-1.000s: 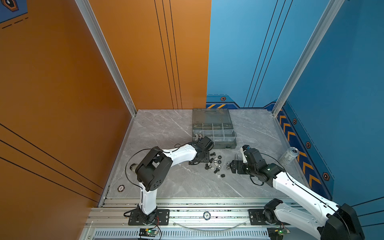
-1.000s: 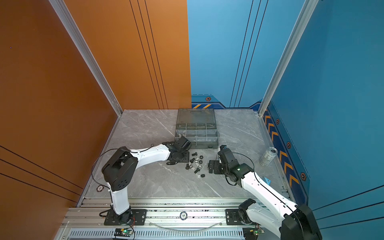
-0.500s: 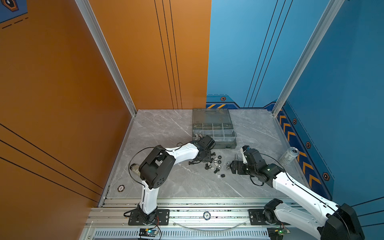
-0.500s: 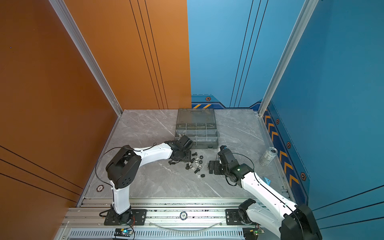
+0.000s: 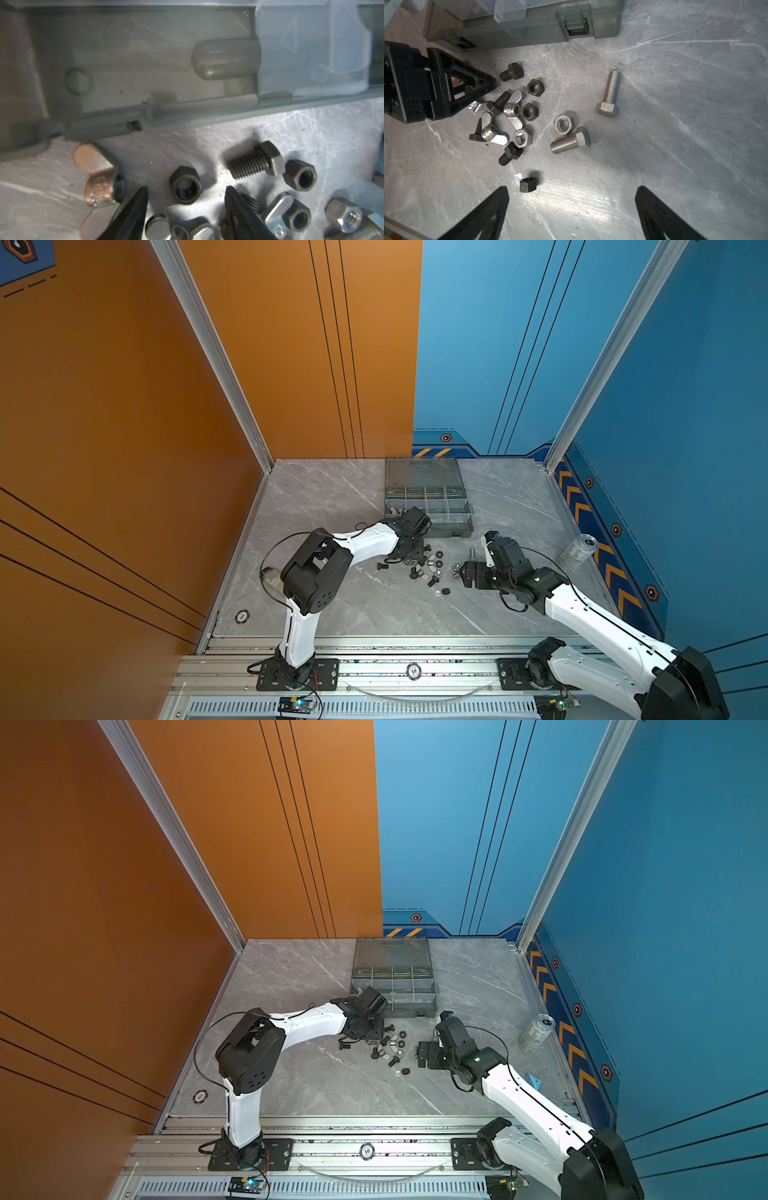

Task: Sort the screws and nuts into containers
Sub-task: 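Align and close the left gripper on the silver wing nut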

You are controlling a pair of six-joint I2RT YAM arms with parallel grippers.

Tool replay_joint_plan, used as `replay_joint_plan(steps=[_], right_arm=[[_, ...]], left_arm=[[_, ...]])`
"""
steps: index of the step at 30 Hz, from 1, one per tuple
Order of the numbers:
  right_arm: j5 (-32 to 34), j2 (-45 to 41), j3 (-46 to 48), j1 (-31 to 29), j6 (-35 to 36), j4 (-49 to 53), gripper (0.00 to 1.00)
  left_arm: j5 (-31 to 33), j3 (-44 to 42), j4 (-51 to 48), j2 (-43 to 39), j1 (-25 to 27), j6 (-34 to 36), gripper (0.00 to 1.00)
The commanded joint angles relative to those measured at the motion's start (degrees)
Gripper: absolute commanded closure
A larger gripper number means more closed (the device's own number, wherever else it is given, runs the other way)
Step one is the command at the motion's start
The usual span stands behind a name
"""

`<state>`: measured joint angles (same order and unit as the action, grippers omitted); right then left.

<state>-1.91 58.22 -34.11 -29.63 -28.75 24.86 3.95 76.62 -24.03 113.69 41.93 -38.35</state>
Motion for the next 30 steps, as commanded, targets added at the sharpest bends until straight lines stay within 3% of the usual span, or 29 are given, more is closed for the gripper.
replay_joint_plan(steps=[1,14,30], right_arm=[[0.4,-0.2,0.7,0.2,0.6,-0.3,0.02],[-0.4,1.1,1.6,0.3,0.5,-1.6,0.02],[-0.3,0.1,2.6,0.3,0.4,-2.1,0.02]], left_arm=[[-1.0,1.0,-2.3,1.0,-0.3,0.7,0.38],[6.1,-5.9,-5.4,-4.7,3.2,-5.7,0.34],[7.2,-5.4,-5.3,-2.9,3.7,-8.6,0.32]])
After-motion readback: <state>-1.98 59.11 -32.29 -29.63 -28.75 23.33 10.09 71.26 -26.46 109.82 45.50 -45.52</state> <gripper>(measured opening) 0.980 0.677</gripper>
